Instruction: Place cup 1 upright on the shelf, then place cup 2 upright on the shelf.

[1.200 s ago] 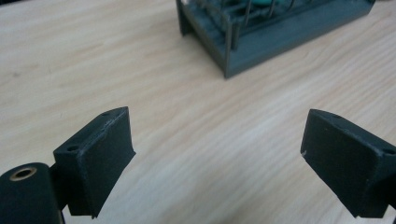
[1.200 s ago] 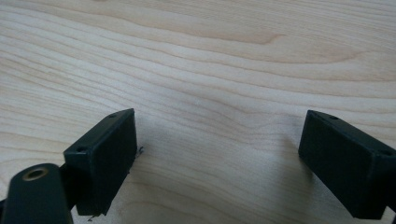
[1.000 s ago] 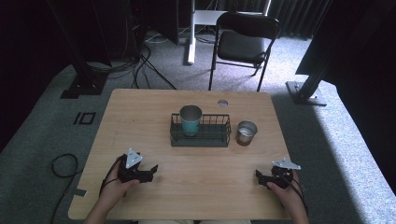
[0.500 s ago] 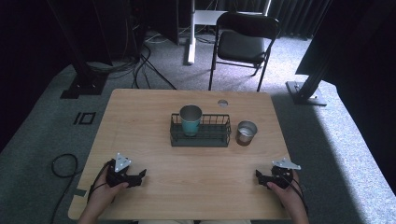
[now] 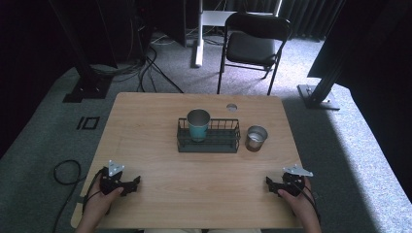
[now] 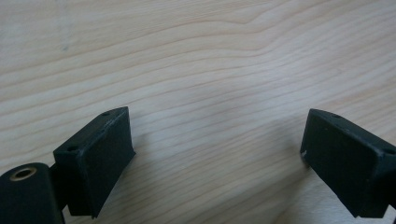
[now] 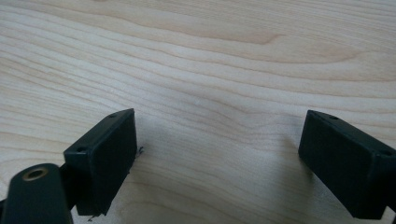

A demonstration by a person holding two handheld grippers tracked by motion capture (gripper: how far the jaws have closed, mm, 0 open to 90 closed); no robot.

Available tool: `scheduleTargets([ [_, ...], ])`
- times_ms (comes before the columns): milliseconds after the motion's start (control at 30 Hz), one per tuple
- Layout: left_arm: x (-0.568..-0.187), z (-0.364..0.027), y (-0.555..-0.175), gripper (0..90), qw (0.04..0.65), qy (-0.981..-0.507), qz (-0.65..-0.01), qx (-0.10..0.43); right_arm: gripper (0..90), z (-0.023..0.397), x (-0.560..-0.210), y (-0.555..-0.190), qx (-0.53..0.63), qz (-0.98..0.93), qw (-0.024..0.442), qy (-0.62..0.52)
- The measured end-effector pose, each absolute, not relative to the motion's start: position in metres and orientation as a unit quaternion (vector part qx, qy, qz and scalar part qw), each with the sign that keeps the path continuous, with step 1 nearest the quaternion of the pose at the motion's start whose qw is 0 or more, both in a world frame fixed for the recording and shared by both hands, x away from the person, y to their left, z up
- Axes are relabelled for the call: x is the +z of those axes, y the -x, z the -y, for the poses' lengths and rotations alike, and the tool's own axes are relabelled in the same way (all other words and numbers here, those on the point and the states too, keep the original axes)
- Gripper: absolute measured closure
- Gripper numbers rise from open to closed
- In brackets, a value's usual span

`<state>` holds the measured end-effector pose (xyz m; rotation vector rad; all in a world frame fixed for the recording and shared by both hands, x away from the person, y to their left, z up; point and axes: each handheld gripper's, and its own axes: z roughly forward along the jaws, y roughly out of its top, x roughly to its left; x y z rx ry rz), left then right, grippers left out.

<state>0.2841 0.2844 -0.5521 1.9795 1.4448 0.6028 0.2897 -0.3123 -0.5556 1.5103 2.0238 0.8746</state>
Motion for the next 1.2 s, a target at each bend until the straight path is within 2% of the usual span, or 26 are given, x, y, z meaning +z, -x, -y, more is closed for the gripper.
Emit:
scheduleTargets([
  [1200, -0.5525, -0.2855, -0.2848, 9.6, 0.304, -0.743, -0.550, 0.229, 11.1, 0.3117, -0.5530, -0.2919, 0.329, -0.730, 0.238, -0.550],
])
